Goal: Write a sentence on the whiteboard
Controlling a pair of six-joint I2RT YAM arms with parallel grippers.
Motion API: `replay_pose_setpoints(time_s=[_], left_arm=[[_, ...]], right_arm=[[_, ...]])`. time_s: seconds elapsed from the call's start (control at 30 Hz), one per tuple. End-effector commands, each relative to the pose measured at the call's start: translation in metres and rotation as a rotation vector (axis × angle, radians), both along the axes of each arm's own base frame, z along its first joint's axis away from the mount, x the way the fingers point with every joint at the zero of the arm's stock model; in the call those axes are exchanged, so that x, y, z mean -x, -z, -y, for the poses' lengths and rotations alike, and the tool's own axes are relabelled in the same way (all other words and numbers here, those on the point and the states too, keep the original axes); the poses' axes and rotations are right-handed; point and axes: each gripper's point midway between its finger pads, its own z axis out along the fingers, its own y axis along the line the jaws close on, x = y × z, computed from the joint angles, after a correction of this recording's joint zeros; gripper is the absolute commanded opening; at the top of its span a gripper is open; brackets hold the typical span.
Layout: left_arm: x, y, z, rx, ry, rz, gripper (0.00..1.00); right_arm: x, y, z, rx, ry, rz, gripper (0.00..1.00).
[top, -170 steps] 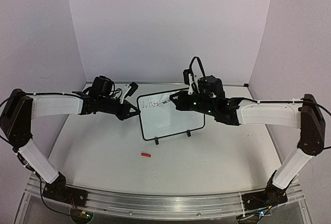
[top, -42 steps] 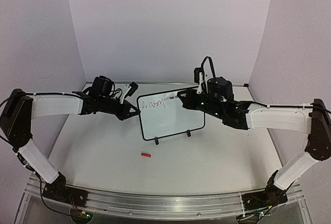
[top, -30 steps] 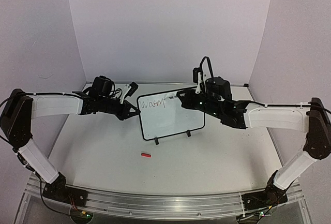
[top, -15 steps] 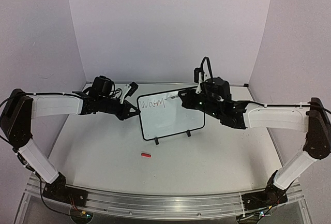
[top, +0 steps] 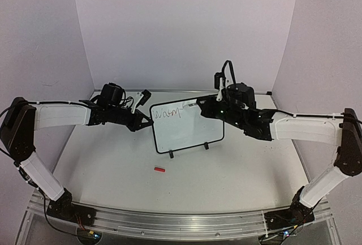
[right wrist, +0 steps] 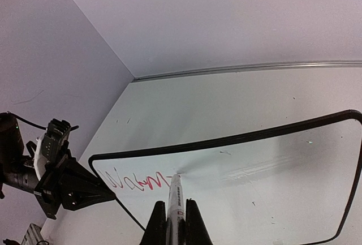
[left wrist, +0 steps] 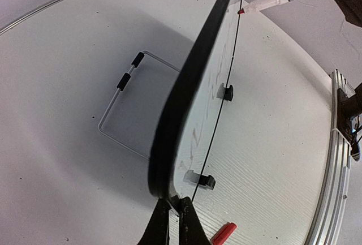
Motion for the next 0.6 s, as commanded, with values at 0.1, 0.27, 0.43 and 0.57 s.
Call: replay_pose_setpoints(time_s=[0.1, 0.27, 0.43, 0.57], left_arm=[[-0.008, 0.011, -0.008, -0.082, -0.025, 0.023, 0.0], [-0.008, 0.012, -0.008, -0.084, -0.024, 0.022, 0.0], [-0.008, 0.013, -0.008, -0.085, -0.024, 0.021, 0.0], [-0.008, 0.014, -0.008, -0.087, -0.022, 0.018, 0.0]], right_arm=[[0.005, -0.033, -0.004, -0.058, -0.044, 0.052, 0.0], [-0.001, -0.027, -0.009, -0.039, -0.039, 0.048, 0.0], [-0.005, -0.025, -0.01, -0.031, -0.026, 0.052, 0.0], [-0.007, -0.023, -0.008, -0.022, -0.012, 0.054, 0.0]])
